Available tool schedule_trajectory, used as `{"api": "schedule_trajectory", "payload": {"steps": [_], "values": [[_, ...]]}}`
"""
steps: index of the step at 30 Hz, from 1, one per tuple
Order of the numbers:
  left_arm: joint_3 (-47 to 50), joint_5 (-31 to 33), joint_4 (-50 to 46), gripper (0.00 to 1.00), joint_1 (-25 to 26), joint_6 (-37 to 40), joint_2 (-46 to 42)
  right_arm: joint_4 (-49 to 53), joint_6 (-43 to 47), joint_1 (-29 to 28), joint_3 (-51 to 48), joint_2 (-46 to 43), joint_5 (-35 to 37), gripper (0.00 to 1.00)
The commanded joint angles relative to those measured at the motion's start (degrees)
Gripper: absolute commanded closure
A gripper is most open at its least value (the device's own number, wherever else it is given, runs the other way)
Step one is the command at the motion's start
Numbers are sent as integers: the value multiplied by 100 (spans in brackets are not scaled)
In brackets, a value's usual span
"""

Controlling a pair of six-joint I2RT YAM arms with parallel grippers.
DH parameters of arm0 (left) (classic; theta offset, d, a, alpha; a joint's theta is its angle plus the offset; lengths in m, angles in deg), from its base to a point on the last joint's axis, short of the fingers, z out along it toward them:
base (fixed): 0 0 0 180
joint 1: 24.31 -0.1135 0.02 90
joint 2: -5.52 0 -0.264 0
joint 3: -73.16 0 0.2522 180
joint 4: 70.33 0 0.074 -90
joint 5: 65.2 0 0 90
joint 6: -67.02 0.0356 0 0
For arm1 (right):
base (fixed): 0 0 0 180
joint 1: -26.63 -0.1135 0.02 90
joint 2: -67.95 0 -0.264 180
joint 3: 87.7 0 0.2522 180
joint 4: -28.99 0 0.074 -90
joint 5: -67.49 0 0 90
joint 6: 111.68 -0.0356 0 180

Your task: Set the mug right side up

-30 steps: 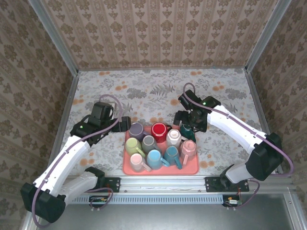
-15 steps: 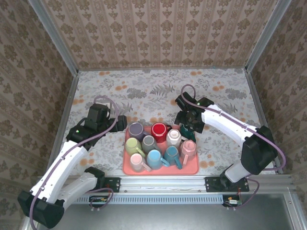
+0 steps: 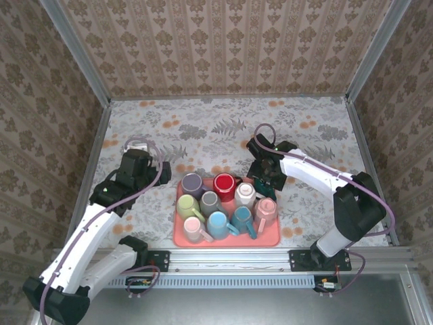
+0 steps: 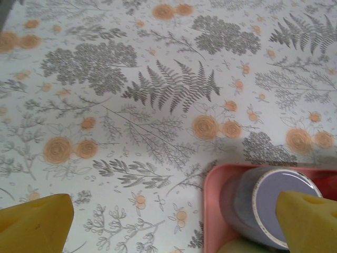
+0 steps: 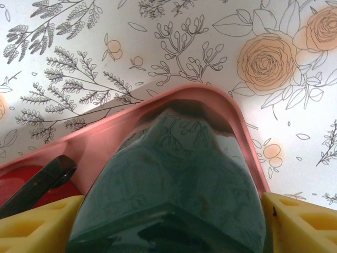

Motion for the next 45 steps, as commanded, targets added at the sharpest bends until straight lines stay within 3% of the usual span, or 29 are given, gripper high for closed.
{"api": "schedule_trajectory", "payload": {"steps": [1, 5, 15, 28, 34, 39, 43, 45], "values": [[-1, 474, -225, 0, -15, -42, -116, -204, -42, 69, -163, 91, -57, 29], [30, 487, -186, 0, -16, -34, -110, -186, -4, 105, -138, -18, -31, 43], [72, 368, -95, 2, -145, 4, -56, 319, 482, 109, 305, -404, 257, 53], [178, 139, 47, 2, -179, 68, -184, 85, 905, 156, 261, -1065, 325, 57], [290, -116, 244, 3, -180, 100, -346, -359, 1274, 215, 59, -1821, 513, 58], [194, -517, 274, 5, -172, 110, -263, -795, 1733, 531, 211, -2137, -302, 62], [-5, -1127, 453, 4, -179, 191, -205, -829, 1514, 754, 769, -1940, -769, 64], [-134, -1562, 587, 4, -163, 302, -172, -1118, 1503, 936, 971, -1840, -1394, 67]]}}
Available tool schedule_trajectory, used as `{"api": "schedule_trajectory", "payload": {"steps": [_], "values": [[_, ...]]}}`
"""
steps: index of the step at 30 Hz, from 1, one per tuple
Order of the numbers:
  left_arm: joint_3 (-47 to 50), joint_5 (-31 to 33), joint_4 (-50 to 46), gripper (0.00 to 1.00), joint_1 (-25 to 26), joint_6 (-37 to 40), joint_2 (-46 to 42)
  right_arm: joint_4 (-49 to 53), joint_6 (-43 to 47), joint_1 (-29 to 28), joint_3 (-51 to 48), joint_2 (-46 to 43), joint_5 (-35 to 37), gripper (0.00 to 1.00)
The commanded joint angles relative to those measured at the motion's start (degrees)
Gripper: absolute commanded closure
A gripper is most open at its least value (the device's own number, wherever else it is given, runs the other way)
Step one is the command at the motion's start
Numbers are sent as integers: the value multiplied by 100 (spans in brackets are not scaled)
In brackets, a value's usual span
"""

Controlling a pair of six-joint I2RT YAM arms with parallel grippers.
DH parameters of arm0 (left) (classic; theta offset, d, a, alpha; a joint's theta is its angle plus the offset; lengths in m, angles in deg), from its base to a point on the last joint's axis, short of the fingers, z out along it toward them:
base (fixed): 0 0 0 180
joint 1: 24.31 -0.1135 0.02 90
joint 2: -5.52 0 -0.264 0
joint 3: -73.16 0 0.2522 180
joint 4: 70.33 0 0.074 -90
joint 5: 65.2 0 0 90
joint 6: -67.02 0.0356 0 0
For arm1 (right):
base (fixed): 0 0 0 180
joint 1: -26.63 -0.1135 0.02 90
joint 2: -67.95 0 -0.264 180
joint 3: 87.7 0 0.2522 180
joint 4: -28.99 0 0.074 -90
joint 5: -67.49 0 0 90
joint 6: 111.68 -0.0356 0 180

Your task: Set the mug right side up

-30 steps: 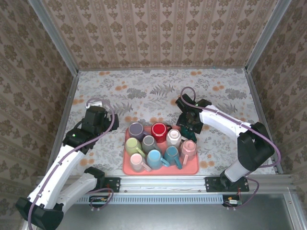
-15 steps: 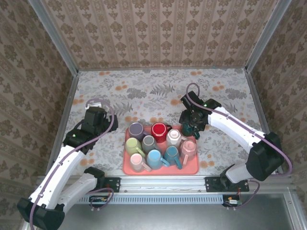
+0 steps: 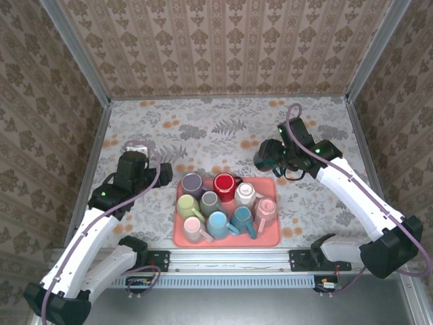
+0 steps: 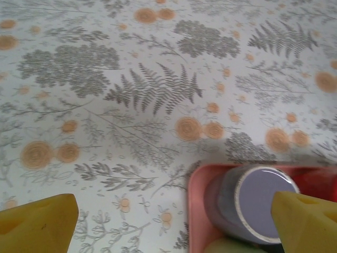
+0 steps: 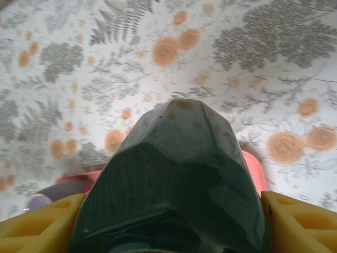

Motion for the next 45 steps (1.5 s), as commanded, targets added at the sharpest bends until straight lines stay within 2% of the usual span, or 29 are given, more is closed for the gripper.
{"api": "schedule_trajectory", "payload": {"steps": [1, 3, 5, 7, 10, 12, 16, 18, 22, 25, 28, 31, 33, 36, 38, 41, 45], "values": [[-361, -939, 391, 5, -8, 252, 19, -789, -115, 229, 652, 91, -951, 68], [-430, -1448, 651, 5, -7, 270, 31, -1026, -551, 426, 786, 201, -1236, 71], [-435, -2215, 1069, 5, -12, 242, 70, -1754, -1033, 599, 677, 248, -1696, 71], [-390, -2899, 1526, 7, -25, 133, 149, -2246, -1552, 669, 584, 268, -1746, 71], [-159, -3531, 2409, 7, -45, -354, 251, -3226, -2100, 710, 339, 296, -1950, 75], [96, -3965, 3355, 8, -44, -796, 346, -3783, -2526, 717, 138, 303, -1920, 78], [488, -4223, 4908, 9, -44, -1623, 636, -4523, -2815, 723, 23, 379, -1949, 74], [542, -4295, 5474, 9, -45, -1960, 875, -4904, -2991, 723, -48, 410, -1986, 76], [532, -4401, 6243, 9, 4, -2473, 1419, -4997, -3188, 732, -23, 435, -1998, 81], [547, -4442, 7123, 10, 67, -2950, 1889, -5240, -3398, 736, -58, 478, -2141, 81], [581, -4705, 8307, 11, 71, -3474, 2443, -5701, -3863, 737, -57, 629, -2652, 78], [180, -5370, 9261, 13, 71, -4037, 3297, -6297, -4652, 731, 85, 1090, -3375, 78], [-127, -5754, 10039, 19, 71, -4547, 3869, -6775, -5077, 700, 107, 1258, -3653, 79], [-386, -5954, 11072, 25, 71, -5151, 4486, -6748, -5142, 683, 153, 1267, -3807, 81], [-526, -6052, 11283, 27, 192, -5289, 4705, -6673, -5098, 669, 139, 1209, -3842, 81], [-624, -6125, 11246, 29, 332, -5069, 4796, -6684, -5132, 670, 76, 1133, -3870, 82], [-628, -6138, 11236, 34, 325, -5050, 4929, -6747, -5191, 686, 47, 1084, -3940, 82]]}}
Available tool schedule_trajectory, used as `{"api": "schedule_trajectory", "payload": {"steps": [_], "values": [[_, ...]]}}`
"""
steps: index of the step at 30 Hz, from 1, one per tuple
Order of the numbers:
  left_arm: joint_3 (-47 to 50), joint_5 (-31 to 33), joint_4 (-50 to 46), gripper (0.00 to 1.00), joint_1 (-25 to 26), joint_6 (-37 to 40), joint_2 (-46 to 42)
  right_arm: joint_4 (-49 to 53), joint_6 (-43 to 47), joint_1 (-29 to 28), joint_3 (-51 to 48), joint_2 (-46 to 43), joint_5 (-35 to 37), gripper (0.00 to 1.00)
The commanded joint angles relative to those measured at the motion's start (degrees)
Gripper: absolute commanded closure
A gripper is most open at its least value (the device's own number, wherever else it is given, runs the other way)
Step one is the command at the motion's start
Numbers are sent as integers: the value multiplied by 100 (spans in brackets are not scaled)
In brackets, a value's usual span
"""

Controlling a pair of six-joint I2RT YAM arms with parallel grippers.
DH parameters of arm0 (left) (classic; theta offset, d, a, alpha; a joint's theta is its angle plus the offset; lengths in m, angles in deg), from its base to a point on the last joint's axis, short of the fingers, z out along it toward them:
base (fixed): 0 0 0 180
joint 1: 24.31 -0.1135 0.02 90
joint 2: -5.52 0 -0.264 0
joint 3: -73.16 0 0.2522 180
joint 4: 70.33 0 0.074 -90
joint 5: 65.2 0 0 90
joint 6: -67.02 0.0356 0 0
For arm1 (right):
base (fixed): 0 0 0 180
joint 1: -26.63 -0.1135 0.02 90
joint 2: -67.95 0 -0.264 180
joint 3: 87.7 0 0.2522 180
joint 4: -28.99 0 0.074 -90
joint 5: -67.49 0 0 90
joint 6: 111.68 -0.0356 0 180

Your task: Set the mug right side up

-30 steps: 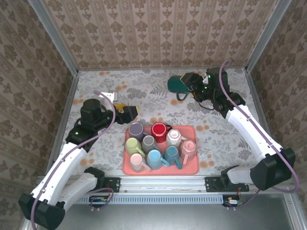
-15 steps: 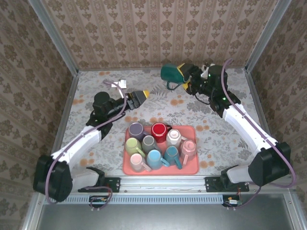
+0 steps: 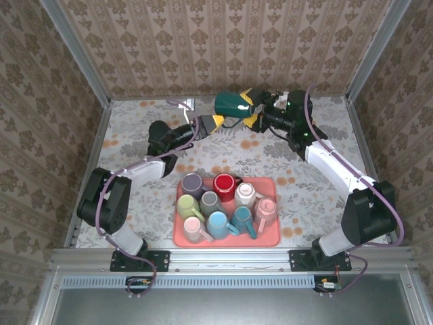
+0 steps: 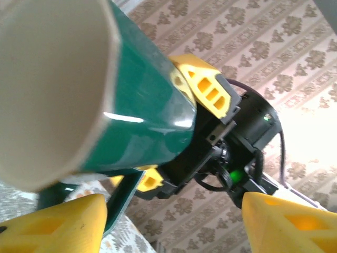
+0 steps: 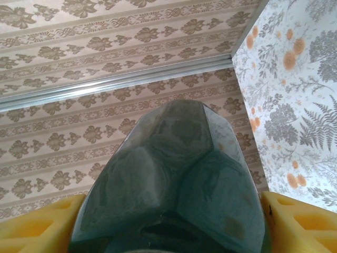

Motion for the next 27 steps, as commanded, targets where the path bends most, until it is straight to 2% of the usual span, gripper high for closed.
{"api": "schedule_trajectory", "payload": {"steps": [1, 4, 9, 14, 16, 21, 27], "values": [[-105, -320, 534, 34, 51, -152, 75, -774, -292, -65, 152, -354, -447, 83], [114, -304, 525, 36, -89, -167, 16, -605, -166, 9, 172, -442, -458, 83], [348, -442, 293, 36, -602, -100, -344, -475, -72, 144, 169, -542, -454, 85], [393, -524, -1055, 34, -629, 881, -730, -613, -193, 171, 196, -520, -495, 85], [321, -578, -1201, 31, -564, 1036, -676, -704, -293, 170, 205, -499, -523, 85], [11, -663, -766, 26, -333, 776, -252, -890, -463, 110, 178, -485, -551, 85], [-382, -556, 48, 28, -165, 168, 298, -1467, -870, 20, -18, -381, -642, 86]]}}
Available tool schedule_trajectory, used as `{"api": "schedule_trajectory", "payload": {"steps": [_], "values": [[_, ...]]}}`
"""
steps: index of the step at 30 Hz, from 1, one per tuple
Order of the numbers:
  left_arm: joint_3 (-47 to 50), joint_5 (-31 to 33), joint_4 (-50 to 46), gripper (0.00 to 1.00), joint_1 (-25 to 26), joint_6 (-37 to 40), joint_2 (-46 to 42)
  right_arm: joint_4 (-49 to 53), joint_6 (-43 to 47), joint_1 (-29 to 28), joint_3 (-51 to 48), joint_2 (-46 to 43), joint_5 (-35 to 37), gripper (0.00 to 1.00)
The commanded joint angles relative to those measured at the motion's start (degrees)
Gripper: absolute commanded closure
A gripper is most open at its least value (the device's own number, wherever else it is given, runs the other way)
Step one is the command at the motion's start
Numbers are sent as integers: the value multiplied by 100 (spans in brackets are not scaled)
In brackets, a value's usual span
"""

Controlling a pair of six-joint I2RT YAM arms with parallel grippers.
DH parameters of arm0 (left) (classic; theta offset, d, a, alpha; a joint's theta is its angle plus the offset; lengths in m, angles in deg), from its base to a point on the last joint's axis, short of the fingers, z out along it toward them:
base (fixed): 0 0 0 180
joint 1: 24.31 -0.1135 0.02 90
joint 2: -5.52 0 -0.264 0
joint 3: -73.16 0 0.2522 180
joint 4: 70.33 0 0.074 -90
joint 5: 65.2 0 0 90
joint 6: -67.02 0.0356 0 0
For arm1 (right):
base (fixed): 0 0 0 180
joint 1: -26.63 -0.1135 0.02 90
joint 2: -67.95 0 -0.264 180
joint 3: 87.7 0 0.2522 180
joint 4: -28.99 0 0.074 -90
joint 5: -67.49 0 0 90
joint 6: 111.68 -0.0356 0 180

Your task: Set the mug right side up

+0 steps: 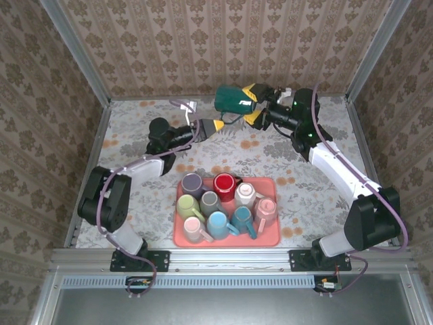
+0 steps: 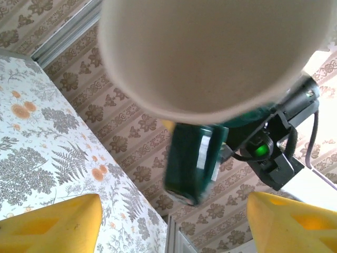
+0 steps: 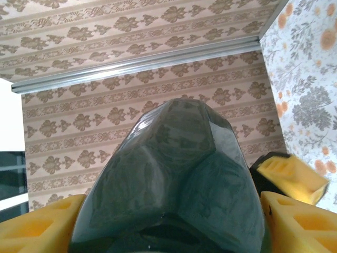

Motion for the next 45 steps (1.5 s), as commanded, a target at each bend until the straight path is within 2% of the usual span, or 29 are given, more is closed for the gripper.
{"api": "schedule_trajectory", "payload": {"steps": [1, 10, 12, 13, 18, 20, 23, 26, 28, 35, 37, 40, 43, 45], "values": [[-355, -42, 734, 29, 47, -345, 176, -1162, -493, -73, -40, -96, -273, 86], [-456, 205, 1009, 51, 47, -326, 249, -1568, -683, -152, -392, -66, -309, 87], [-480, 224, 1076, 58, 47, -344, 265, -1655, -725, -179, -449, -56, -305, 88], [-501, 215, 1093, 63, 127, -349, 281, -1686, -744, -186, -468, -56, -296, 88], [-538, 79, 1183, 99, 280, -331, 271, -1719, -750, -221, -522, -37, -278, 86], [-486, 80, 1184, 100, 267, -267, 181, -1652, -648, -216, -484, -35, -302, 77], [-369, 85, 1188, 100, 184, -257, 40, -1189, -228, -212, -346, -106, -334, 39], [-198, 112, 1178, 100, 117, -247, -123, -612, 321, -192, -268, -292, -196, 15], [-82, 127, 1176, 100, -97, -248, -227, -217, 617, -163, -238, -346, -125, 8], [386, 86, 1015, 100, -610, -212, -727, 1171, 1582, -118, -461, -745, 388, 0], [544, 44, 666, 100, -783, -13, -956, 1754, 2066, -124, -411, -865, 585, 0], [668, 40, -703, 100, -1032, 822, -1515, 2833, 3167, -132, -248, -1058, 1145, 0], [368, 436, -3543, 100, -1113, 2656, -2306, 3565, 4342, -146, -184, -1282, 1988, 0], [-86, 1529, -5734, 100, -973, 4156, -2733, 3993, 4910, -150, -87, -1276, 2369, 0]]}}
